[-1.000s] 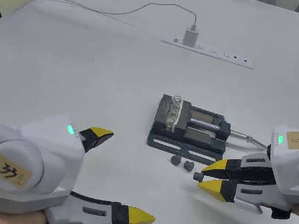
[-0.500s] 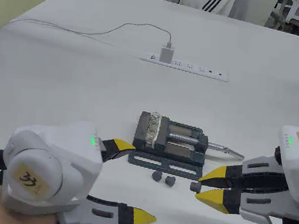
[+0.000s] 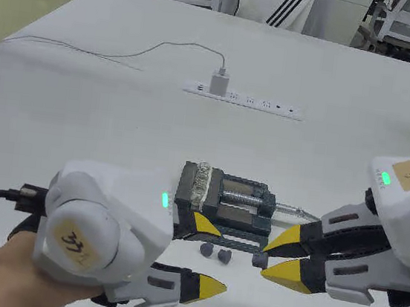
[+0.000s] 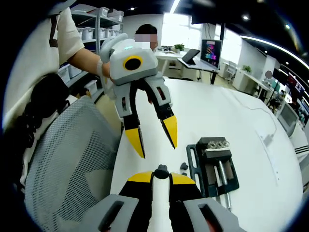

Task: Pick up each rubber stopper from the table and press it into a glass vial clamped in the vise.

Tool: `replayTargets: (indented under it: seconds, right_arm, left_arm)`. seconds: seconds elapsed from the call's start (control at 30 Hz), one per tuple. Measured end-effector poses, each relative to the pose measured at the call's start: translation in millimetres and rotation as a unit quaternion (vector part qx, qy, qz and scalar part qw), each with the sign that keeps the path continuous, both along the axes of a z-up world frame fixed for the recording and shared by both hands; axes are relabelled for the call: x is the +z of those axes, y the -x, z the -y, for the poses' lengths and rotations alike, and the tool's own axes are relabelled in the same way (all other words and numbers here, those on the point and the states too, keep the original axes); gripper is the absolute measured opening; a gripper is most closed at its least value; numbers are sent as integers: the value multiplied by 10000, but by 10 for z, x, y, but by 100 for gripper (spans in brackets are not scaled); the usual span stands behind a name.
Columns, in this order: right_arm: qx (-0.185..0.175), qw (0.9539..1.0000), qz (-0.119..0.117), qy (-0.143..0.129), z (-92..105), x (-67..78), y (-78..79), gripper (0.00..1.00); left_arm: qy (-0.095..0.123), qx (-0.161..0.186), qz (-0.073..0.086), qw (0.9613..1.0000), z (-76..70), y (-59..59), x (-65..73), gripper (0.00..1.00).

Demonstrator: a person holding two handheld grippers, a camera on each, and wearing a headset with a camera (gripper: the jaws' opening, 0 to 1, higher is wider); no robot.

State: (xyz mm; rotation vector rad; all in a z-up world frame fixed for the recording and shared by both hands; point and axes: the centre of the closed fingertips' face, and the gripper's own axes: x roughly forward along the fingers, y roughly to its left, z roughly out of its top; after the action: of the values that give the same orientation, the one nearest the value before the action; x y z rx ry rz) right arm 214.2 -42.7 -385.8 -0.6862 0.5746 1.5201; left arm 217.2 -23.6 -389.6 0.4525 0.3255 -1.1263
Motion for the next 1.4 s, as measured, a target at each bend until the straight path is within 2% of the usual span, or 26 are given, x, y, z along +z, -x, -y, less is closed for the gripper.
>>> replayTargets:
  seconds: [0.13,0.27,0.37,0.47,0.73,0.87,0.93,1.03,1.13,1.17,1.27,1.4]
  right_arm:
    - [107,9999,-87,-20,-76,33,31,7]
    - [306,9992,-33,250,-73,-62,58,7]
    - [390,9988,-65,287,-92,-83,97,7]
    - [423,9986,-72,302,-109,-87,99,7]
    - [551,9977,-177,360,-174,-130,174,7]
    - [597,9973,-205,379,-185,-142,193,7]
    - [608,9972,-203,392,-182,-146,194,7]
    - [597,9971,-237,397,-178,-145,197,7]
    - [670,9966,-194,435,-165,-157,207,8]
    - [738,9962,-144,449,-157,-164,207,8]
    - [905,9950,113,409,-147,-152,173,8]
    - [837,9959,112,320,-144,-101,129,14]
  left_arm:
    - [6,-103,-3,9999,38,20,47,20]
    - [49,-176,16,9998,66,29,87,15]
    - [21,-226,22,9997,70,38,82,13]
    - [-72,-331,-7,9994,80,70,45,11]
    - [-400,-552,56,9977,124,118,-63,9]
    - [-467,-604,69,9971,131,128,-81,6]
    - [-461,-589,1,9972,129,127,-86,6]
    - [-484,-615,7,9969,134,134,-88,6]
    - [-541,-634,-61,9965,150,134,-99,5]
    - [-502,-588,-156,9969,154,131,-106,5]
    - [-377,-437,-148,9982,149,101,-84,5]
    - [7,-198,-288,9994,149,82,7,4]
